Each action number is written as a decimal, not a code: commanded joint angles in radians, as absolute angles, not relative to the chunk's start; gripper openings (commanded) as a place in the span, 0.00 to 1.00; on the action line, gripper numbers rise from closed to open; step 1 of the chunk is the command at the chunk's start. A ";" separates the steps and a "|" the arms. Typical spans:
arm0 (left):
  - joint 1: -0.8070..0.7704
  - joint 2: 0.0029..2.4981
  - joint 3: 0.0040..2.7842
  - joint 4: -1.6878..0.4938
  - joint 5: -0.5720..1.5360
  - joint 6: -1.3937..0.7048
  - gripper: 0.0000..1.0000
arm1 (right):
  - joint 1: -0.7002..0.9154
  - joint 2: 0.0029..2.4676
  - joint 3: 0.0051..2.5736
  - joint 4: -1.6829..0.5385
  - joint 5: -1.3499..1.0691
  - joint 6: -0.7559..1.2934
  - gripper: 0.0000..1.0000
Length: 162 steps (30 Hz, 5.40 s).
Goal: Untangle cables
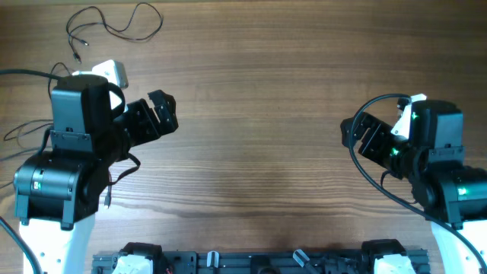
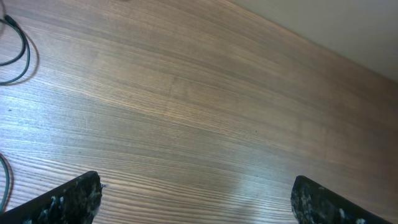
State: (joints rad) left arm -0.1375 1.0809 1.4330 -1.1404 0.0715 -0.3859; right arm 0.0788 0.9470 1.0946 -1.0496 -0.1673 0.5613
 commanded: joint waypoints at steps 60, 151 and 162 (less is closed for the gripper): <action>-0.142 1.082 1.433 -1.138 0.058 -0.374 1.00 | 0.012 0.004 0.006 -0.001 -0.063 -0.026 1.00; 0.015 0.003 0.006 -0.075 -0.043 0.098 1.00 | 0.012 0.004 0.006 0.000 -0.063 -0.026 1.00; 0.015 0.003 0.006 -0.078 -0.024 0.067 1.00 | 0.012 0.004 0.006 0.000 -0.063 -0.026 1.00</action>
